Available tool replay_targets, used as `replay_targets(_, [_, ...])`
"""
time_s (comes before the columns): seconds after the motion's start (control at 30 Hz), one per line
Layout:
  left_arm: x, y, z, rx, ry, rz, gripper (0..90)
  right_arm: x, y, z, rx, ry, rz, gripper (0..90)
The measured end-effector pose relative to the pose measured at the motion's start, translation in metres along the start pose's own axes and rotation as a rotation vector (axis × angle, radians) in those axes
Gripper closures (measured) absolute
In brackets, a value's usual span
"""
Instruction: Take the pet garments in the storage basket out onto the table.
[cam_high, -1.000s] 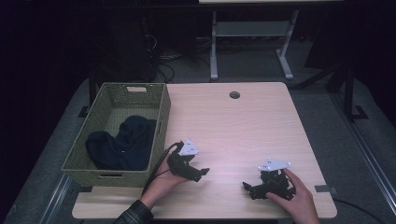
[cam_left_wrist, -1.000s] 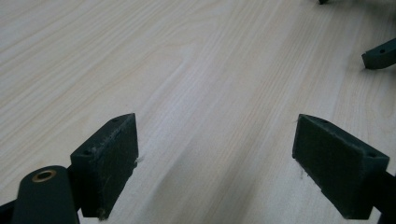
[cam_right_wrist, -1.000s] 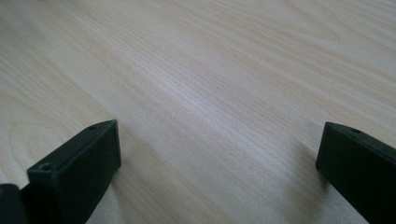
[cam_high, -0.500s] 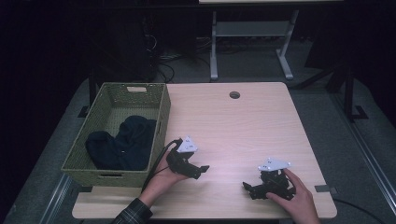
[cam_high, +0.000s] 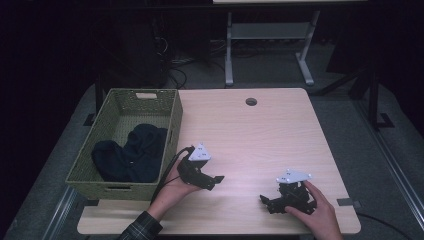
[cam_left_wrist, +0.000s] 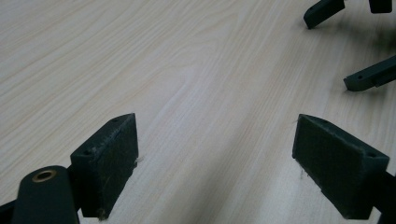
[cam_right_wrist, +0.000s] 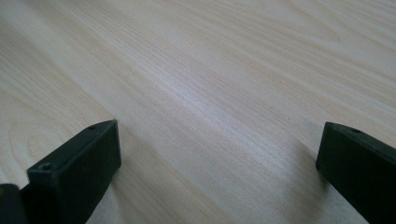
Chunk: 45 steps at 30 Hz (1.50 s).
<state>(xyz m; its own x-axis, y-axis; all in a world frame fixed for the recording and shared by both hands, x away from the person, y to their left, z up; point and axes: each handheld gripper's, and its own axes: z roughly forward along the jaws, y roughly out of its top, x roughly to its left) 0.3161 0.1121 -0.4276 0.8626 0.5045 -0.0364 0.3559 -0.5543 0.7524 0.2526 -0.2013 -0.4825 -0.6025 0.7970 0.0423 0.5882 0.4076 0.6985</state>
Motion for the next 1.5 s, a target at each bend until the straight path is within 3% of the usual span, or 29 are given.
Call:
replay_targets(1.1, [0.003,0.026,-0.021,-0.041,-0.023,-0.003,13.9,0.000,0.000,0.000,0.001,0.000,-0.001,0.0])
replay_targets(1.5, [0.013,0.037,-0.030,-0.061,-0.027,-0.007,13.9,0.000,0.000,0.000,0.001,-0.001,0.000,0.0])
